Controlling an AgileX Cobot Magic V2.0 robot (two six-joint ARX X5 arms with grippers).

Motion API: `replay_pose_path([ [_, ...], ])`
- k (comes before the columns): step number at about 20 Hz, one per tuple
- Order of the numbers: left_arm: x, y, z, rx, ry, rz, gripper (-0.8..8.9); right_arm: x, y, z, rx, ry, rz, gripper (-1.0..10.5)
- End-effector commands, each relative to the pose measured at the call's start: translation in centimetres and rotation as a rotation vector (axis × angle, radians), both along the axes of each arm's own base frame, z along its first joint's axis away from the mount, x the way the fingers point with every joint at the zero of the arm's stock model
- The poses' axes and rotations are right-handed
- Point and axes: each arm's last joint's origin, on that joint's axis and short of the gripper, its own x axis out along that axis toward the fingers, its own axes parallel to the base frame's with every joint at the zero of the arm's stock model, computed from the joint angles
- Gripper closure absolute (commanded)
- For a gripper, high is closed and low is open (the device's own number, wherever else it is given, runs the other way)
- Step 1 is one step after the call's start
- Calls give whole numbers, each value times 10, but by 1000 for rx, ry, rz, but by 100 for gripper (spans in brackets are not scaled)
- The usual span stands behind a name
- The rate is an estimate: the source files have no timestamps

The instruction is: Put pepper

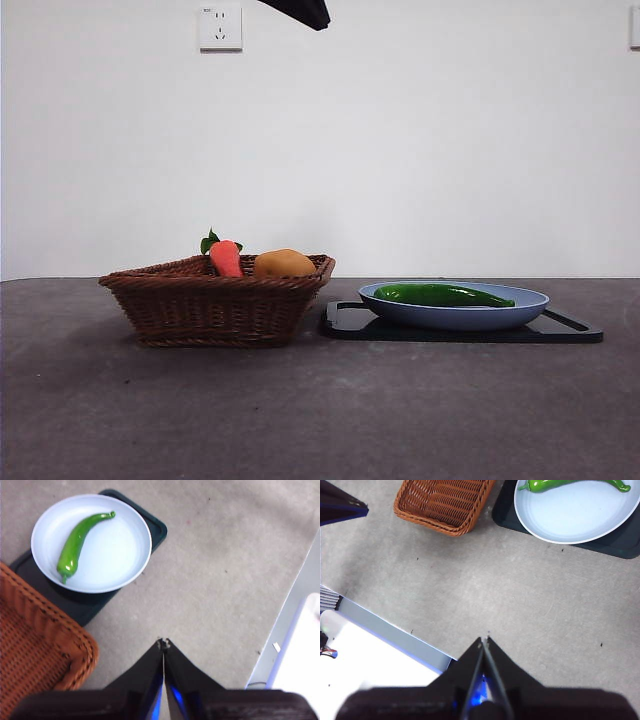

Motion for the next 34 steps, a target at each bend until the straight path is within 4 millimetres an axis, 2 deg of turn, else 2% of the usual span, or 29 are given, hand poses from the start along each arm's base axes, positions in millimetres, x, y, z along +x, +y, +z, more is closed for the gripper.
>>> replay_pose_path([
  [1,3,-5,7,-39,-49,-13,805,1,0,5,6,-16,-5,936],
  [5,7,-5,14,-78,-119,-10,805,1,0,5,6,-16,-5,936],
  [8,10,12,27,-50,-240,46,805,1,0,5,6,-16,-5,936],
  [10,9,36,47,-94,-351,101,805,1,0,5,6,-16,-5,936],
  [14,-5,97,86,-175,-533,280,805,1,0,5,6,-16,-5,936],
  [16,-18,130,95,-194,-623,390,805,1,0,5,6,-16,-5,936],
  [18,-34,157,91,-211,-727,493,805,1,0,5,6,-16,-5,936],
  [21,-60,184,59,-221,-859,620,805,1,0,5,6,-16,-5,936],
  [24,-83,199,8,-212,-950,707,805,1,0,5,6,-16,-5,936],
  [30,-112,207,-87,-212,-936,845,805,1,0,5,6,-16,-5,936],
  [34,-118,209,-136,-235,-867,885,805,1,0,5,6,-16,-5,936],
])
